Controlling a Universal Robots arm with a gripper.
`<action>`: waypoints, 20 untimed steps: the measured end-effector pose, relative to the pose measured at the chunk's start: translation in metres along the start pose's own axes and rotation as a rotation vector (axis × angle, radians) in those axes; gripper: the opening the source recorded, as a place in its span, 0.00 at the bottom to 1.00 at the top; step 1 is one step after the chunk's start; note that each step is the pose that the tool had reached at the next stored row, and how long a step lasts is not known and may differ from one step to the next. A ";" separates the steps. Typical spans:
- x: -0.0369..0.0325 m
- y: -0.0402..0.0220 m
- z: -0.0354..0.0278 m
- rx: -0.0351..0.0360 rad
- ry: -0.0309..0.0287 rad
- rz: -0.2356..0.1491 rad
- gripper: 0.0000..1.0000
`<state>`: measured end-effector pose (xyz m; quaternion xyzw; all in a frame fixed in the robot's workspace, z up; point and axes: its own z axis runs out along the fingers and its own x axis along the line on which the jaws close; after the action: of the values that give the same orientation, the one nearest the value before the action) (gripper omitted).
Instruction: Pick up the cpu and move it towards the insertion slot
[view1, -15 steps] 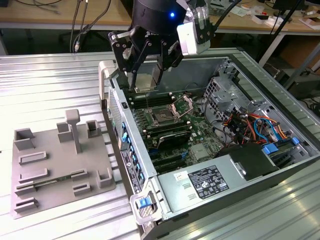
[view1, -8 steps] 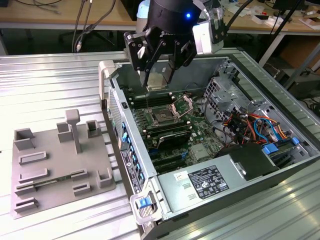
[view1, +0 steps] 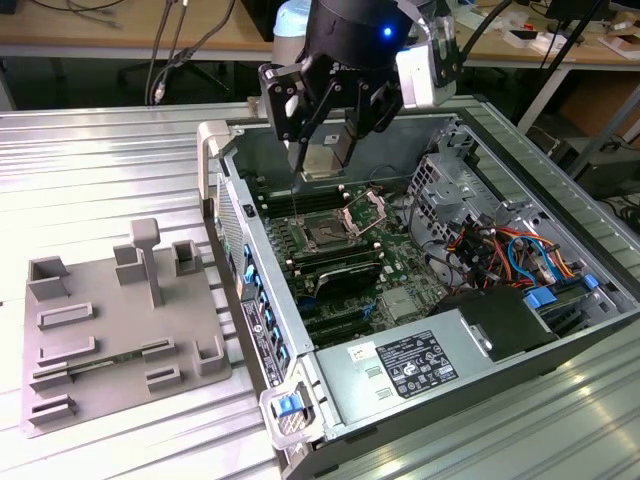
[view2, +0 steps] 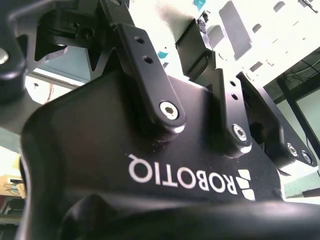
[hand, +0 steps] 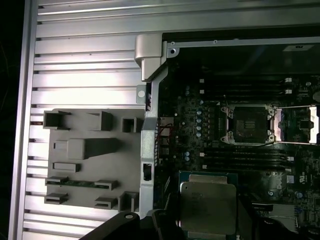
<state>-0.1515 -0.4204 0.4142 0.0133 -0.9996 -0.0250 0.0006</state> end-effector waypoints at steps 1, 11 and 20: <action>-0.0009 0.0000 0.0000 -0.0001 0.0000 0.000 0.55; -0.0133 -0.0004 0.0000 0.0000 0.0000 0.000 0.55; -0.0225 -0.0006 0.0000 0.0000 -0.0001 0.000 0.55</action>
<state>-0.1289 -0.4204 0.4141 0.0133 -0.9996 -0.0250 0.0005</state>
